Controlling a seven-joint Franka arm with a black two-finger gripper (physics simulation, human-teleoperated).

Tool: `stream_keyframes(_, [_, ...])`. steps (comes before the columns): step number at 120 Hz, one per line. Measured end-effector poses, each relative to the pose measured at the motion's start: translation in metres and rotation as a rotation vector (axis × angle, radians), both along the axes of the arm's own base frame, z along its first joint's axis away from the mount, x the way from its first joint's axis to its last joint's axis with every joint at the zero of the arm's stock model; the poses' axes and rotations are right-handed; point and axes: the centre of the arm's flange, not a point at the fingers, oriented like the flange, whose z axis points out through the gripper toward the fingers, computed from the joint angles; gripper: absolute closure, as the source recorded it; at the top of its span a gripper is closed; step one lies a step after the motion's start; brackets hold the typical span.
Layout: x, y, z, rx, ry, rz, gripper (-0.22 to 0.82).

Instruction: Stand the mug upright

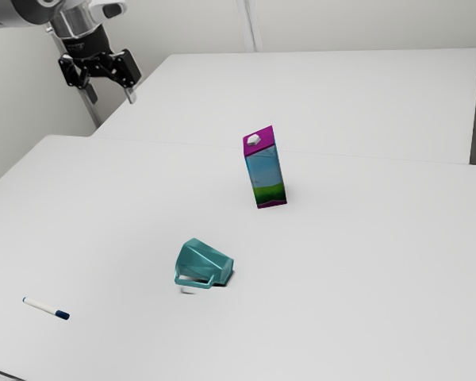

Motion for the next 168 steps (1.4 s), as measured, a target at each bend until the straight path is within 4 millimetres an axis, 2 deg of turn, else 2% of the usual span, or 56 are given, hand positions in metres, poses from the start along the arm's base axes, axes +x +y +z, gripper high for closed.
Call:
stream_keyframes(15, [0.001,0.000,-0.003,-0.001,0.000,0.004,0.00])
stream_keyframes(21, [0.002,-0.003,-0.019,-0.020,0.025,0.005,0.00])
stream_keyframes(28, [0.004,-0.005,-0.052,-0.082,0.071,0.008,0.00])
stream_keyframes(33, [0.003,-0.004,-0.087,-0.156,0.112,0.013,0.00])
stream_keyframes(43, [-0.003,0.008,-0.142,-0.308,0.152,0.043,0.00])
stream_keyframes(60, [-0.021,0.045,-0.214,-0.527,0.159,0.124,0.00])
stream_keyframes(81, [-0.061,0.099,-0.293,-0.730,0.110,0.218,0.00])
stream_keyframes(88, [-0.066,0.113,-0.307,-0.758,0.073,0.226,0.00])
stream_keyframes(94, [-0.065,0.115,-0.318,-0.782,0.046,0.215,0.00])
stream_keyframes(105, [-0.055,0.088,-0.333,-0.835,0.015,0.148,0.00])
stream_keyframes(112, [-0.058,0.072,-0.348,-0.883,0.002,0.127,0.00])
stream_keyframes(119, [-0.065,0.068,-0.359,-0.925,-0.022,0.125,0.00])
stream_keyframes(138, [-0.077,0.077,-0.371,-0.982,-0.111,0.104,0.00])
stream_keyframes(154, [-0.085,0.070,-0.389,-1.024,-0.150,0.082,0.00])
stream_keyframes(168, [-0.085,0.064,-0.393,-1.040,-0.189,0.040,0.00])
